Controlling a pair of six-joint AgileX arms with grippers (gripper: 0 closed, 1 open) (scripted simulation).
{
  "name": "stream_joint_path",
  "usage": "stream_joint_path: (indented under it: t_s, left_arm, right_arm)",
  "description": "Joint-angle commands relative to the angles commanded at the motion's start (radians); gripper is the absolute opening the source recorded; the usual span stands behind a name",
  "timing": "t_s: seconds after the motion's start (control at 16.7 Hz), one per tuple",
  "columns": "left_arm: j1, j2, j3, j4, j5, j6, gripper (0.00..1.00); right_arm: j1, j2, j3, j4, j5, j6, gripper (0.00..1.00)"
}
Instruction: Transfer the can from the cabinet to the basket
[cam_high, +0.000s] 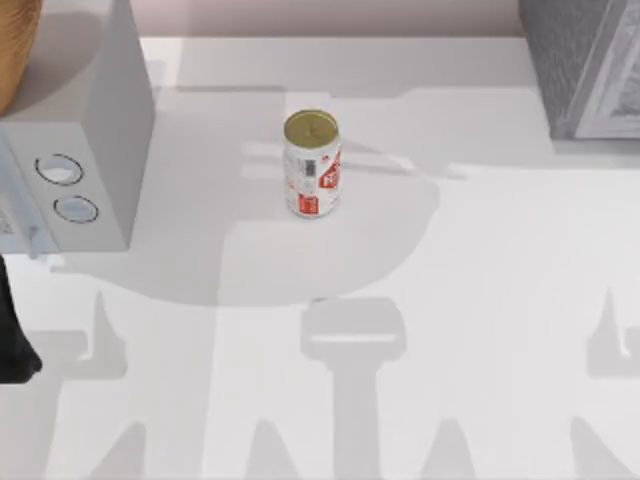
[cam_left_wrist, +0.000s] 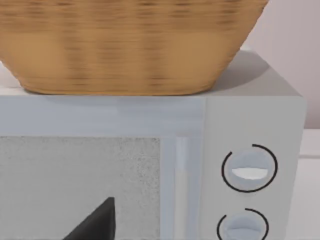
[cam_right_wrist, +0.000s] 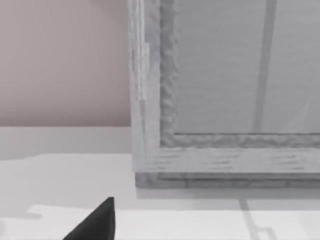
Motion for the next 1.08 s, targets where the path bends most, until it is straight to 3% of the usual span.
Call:
stream_joint_path:
  t_s: [0.6,0.84,1.08]
  left_arm:
    - [0.000,0.000,0.000,0.000,0.000,0.000,1.00]
    - [0.000,0.000,0.000,0.000,0.000,0.000,1.00]
    - [0.000,0.000,0.000,0.000,0.000,0.000,1.00]
  right_arm:
    - [-0.035,-0.003,0.004,0.020,-0.043,0.000,1.00]
    - [-0.186,0.189,0.061,0.198,-0.191,0.004,1.00]
    - [-0.410,0.532,0.139,0.464,-0.413,0.010,1.00]
